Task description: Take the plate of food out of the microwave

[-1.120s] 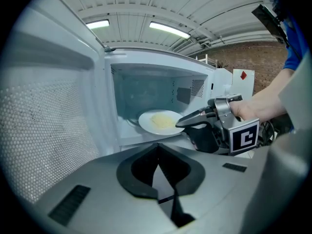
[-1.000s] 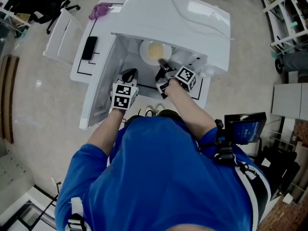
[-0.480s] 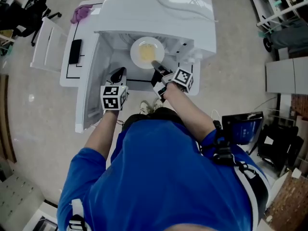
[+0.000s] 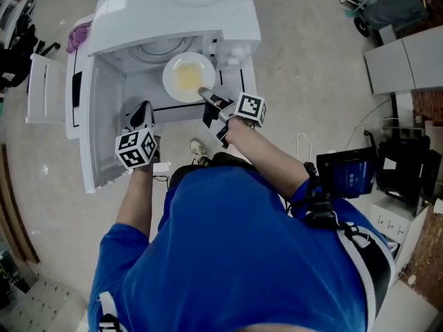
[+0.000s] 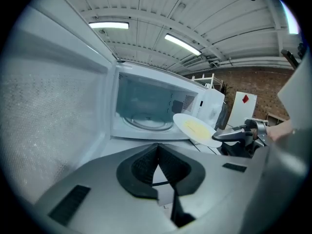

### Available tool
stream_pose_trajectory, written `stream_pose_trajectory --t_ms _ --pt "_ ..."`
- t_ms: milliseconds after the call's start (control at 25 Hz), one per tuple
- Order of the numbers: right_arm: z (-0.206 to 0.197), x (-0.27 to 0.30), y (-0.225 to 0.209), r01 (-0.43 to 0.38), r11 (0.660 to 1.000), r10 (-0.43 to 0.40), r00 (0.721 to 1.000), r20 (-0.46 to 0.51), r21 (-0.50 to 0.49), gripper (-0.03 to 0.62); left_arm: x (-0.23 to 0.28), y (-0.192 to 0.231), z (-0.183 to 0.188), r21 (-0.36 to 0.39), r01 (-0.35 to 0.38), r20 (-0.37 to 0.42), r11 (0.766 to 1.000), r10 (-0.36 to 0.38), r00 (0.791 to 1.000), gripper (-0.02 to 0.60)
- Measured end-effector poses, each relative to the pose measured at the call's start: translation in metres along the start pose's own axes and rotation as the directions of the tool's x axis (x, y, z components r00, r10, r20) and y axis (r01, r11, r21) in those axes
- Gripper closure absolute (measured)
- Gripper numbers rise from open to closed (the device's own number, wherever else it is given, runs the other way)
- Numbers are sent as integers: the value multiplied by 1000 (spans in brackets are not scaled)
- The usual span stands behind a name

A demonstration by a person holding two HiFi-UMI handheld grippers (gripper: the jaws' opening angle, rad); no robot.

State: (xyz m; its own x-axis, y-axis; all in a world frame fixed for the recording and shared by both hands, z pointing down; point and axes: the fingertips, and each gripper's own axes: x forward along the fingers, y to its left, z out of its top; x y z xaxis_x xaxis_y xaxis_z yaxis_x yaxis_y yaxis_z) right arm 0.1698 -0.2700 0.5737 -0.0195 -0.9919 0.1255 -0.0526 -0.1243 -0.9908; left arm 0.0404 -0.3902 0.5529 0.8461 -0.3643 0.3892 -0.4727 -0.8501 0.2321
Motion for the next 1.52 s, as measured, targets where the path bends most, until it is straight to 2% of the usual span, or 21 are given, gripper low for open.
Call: stream_pose_trajectory --t_ms 280,520,880,1160,1360,1520 --pt "6 -79 0 -30 999 30 999 -14 22 576 -33 -60 -14 -64 -15 44 998 17 999 571" --pt "14 -137 -1 -64 998 63 997 -37 -27 576 -69 -99 -30 -94 -47 100 994 56 993 571" --pt "2 -168 1 -69 997 66 995 -76 -45 576 -123 -107 -35 -168 -86 156 982 113 981 571" --pt "-3 -178 -14 -39 999 37 997 -65 -25 576 -128 -101 -36 -188 -64 164 980 95 982 571" --pt "5 -181 -9 -40 998 39 999 -34 -39 576 -116 -104 -23 -184 -21 170 983 53 984 571" --pt "-24 -199 -3 -39 998 39 999 2 -46 576 -146 -102 -28 -173 16 177 985 15 984 571"
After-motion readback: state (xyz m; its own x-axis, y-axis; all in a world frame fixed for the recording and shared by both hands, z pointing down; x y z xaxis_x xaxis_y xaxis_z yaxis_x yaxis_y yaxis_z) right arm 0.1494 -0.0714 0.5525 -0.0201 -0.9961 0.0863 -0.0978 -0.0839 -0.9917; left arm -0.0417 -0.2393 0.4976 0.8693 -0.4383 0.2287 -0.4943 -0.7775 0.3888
